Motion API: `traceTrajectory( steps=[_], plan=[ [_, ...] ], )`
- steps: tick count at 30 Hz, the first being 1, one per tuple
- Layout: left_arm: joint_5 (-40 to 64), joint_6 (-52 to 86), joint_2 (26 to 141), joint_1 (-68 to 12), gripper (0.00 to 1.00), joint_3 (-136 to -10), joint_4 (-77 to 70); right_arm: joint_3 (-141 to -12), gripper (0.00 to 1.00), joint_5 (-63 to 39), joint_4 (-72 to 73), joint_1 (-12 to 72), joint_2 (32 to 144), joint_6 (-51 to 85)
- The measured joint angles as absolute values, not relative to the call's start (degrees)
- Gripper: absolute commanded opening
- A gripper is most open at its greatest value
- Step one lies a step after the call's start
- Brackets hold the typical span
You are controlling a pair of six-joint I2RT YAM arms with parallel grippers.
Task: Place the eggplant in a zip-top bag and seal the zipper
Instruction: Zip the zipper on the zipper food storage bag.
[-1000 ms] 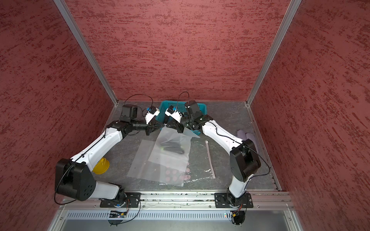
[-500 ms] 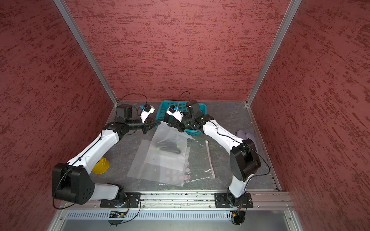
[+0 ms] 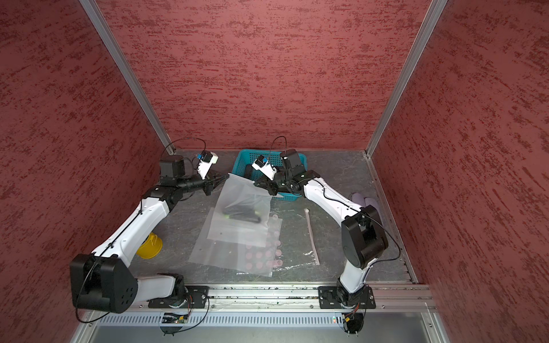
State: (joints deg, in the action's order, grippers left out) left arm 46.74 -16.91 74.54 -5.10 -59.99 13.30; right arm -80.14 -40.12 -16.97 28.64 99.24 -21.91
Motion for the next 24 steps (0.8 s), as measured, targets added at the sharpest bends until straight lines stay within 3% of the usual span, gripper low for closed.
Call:
traceTrajectory(
  steps=[15, 22, 24],
  plan=[
    [41.30, -15.22, 72.71, -1.52, 0.00, -59.94, 11.51, -75.35, 0.10, -35.24, -19.81, 24.67, 98.80, -22.09],
    [41.78, -15.44, 72.31, -1.52, 0.00, -59.94, 11.66, -74.98, 0.18, -35.81, -20.03, 24.16, 98.17, -21.65],
    [41.98, -16.19, 72.31, -1.87, 0.00, -59.94, 12.25, -75.29, 0.26, -36.88, -19.97, 24.16, 97.84, -21.47]
  ],
)
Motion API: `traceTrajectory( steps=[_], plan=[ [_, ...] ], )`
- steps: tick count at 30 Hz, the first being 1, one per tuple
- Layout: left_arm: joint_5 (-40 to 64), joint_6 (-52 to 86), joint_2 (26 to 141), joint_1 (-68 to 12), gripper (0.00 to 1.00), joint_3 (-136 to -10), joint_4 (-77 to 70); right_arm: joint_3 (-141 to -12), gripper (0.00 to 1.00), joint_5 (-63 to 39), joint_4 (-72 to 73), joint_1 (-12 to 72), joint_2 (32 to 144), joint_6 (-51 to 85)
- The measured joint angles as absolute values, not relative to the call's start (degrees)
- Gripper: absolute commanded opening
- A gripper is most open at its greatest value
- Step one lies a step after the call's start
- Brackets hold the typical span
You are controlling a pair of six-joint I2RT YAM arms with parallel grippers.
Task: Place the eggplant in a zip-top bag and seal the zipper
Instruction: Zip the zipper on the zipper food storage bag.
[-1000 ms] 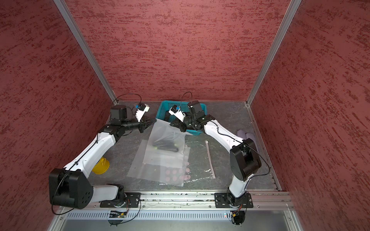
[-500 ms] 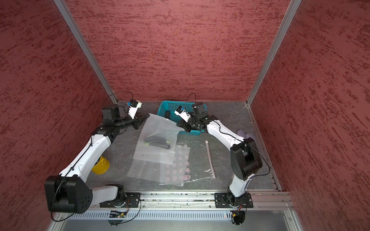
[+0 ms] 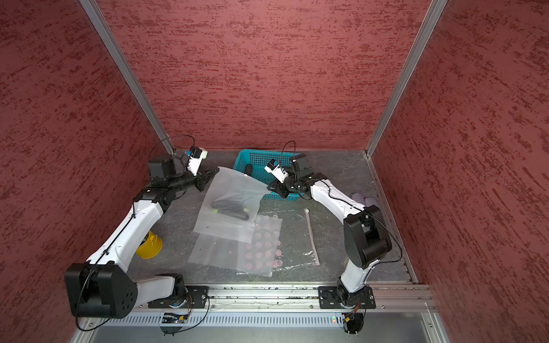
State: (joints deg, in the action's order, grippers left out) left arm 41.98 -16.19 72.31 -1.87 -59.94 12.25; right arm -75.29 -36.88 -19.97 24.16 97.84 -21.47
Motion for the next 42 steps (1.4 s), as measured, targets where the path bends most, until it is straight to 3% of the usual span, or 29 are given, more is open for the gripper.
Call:
traceTrajectory(
  steps=[4, 12, 23, 34, 40, 42],
  plan=[
    [42.46, -17.93, 72.31, -3.79, 0.00, -59.94, 13.85, -78.39, 0.39, -39.90, -19.99, 24.18, 97.51, -21.28],
    [43.42, -20.16, 72.44, -6.90, 0.00, -60.36, 16.27, -88.09, 0.43, -43.99, -20.60, 25.47, 98.43, -22.35],
    [43.44, -20.43, 72.90, -7.38, 0.00, -61.08, 16.93, -89.95, 0.39, -45.89, -22.92, 27.77, 104.51, -23.22],
    [43.42, -20.43, 73.08, -7.42, 0.00, -61.10, 16.93, -89.93, 0.23, -46.30, -23.88, 27.77, 105.03, -24.12],
    [43.44, -20.43, 73.08, -7.35, 0.00, -61.10, 16.93, -89.93, 0.22, -46.33, -23.94, 27.77, 105.25, -24.21],
    [43.44, -20.43, 73.08, -7.29, 0.00, -61.08, 16.91, -89.93, 0.28, -46.33, -24.03, 27.77, 105.58, -24.27]
  ],
)
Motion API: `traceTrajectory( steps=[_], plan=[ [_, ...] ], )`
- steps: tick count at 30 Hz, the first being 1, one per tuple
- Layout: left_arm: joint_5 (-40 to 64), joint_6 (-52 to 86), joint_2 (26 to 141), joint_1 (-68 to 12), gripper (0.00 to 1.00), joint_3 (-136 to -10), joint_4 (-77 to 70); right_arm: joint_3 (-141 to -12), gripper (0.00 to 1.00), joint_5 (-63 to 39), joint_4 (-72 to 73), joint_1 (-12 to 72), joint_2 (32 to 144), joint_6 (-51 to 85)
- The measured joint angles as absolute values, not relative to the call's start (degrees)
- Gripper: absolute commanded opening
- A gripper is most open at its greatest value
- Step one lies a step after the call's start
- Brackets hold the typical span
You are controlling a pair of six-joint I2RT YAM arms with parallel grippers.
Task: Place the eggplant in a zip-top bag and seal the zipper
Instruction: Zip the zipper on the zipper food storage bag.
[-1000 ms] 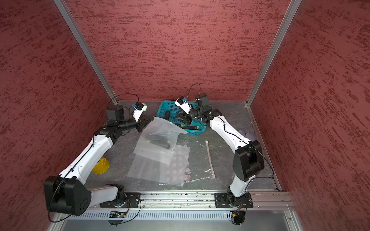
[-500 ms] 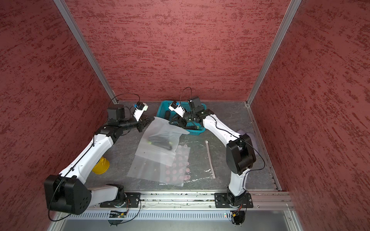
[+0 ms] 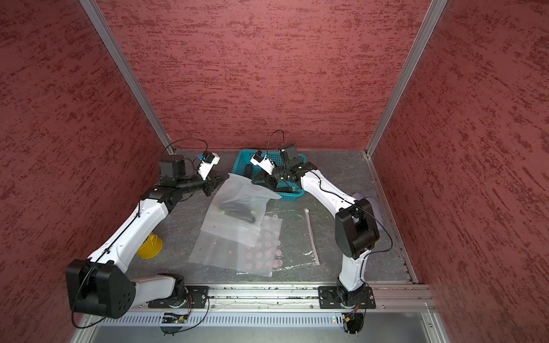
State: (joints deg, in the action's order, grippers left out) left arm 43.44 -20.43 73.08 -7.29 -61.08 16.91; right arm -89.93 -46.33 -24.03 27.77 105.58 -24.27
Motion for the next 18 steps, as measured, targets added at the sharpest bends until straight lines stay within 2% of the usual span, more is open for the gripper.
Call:
traceTrajectory(
  steps=[2, 11, 18],
  plan=[
    [43.46, -20.40, 73.08, -7.16, 0.00, -61.08, 16.93, -89.93, 0.29, -46.35, -24.32, 27.77, 105.93, -24.34],
    [43.51, -20.40, 73.08, -6.92, 0.00, -61.08, 16.93, -89.91, 0.14, -46.39, -25.28, 27.77, 106.15, -24.51],
    [43.77, -20.03, 73.08, -6.11, 0.00, -61.08, 16.53, -89.65, 0.11, -46.37, -25.58, 27.75, 106.13, -24.73]
  ],
)
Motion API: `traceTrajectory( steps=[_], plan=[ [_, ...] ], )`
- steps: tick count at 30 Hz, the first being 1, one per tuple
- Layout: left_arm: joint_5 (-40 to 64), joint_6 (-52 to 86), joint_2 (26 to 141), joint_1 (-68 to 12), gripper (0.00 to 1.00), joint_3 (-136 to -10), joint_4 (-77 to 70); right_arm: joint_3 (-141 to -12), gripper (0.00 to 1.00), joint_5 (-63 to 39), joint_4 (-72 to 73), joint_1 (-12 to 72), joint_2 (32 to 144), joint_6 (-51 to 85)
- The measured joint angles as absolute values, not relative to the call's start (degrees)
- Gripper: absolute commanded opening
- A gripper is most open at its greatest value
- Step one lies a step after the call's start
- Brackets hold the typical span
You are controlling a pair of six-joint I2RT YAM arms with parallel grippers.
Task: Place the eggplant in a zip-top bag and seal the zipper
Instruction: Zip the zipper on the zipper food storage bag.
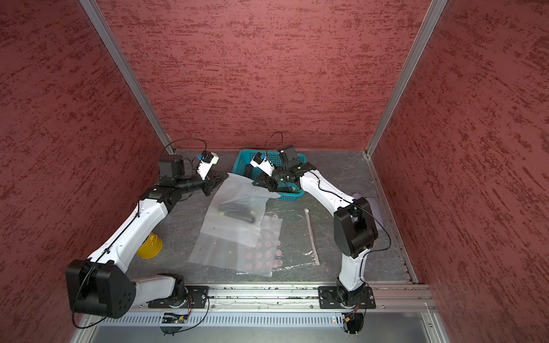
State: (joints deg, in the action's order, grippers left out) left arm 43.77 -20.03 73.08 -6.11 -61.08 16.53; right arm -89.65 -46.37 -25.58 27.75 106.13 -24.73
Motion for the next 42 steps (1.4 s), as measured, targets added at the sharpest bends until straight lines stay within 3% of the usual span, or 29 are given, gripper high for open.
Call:
traceTrajectory(
  steps=[9, 18, 21, 37, 39, 42],
  plan=[
    [44.27, -17.78, 72.95, -3.31, 0.00, -60.90, 14.94, -87.55, 0.12, -46.35, -25.63, 26.96, 106.15, -24.71],
    [45.36, -18.94, 72.79, -4.60, 0.00, -60.51, 16.03, -88.49, 0.38, -46.87, -26.26, 26.79, 106.26, -24.60],
    [45.45, -19.38, 72.97, -5.45, 0.00, -60.51, 16.58, -90.59, 0.37, -46.96, -26.70, 26.83, 106.67, -24.91],
    [45.58, -19.94, 73.10, -5.80, 0.00, -60.51, 16.73, -94.08, 0.07, -47.83, -29.78, 26.96, 109.71, -26.46],
    [45.58, -19.97, 73.12, -5.80, 0.00, -60.51, 16.75, -94.08, 0.09, -47.86, -29.85, 26.96, 109.71, -26.57],
    [45.58, -19.99, 73.12, -5.80, 0.00, -60.51, 16.88, -94.08, 0.27, -47.81, -29.95, 26.96, 109.73, -26.61]
  ],
)
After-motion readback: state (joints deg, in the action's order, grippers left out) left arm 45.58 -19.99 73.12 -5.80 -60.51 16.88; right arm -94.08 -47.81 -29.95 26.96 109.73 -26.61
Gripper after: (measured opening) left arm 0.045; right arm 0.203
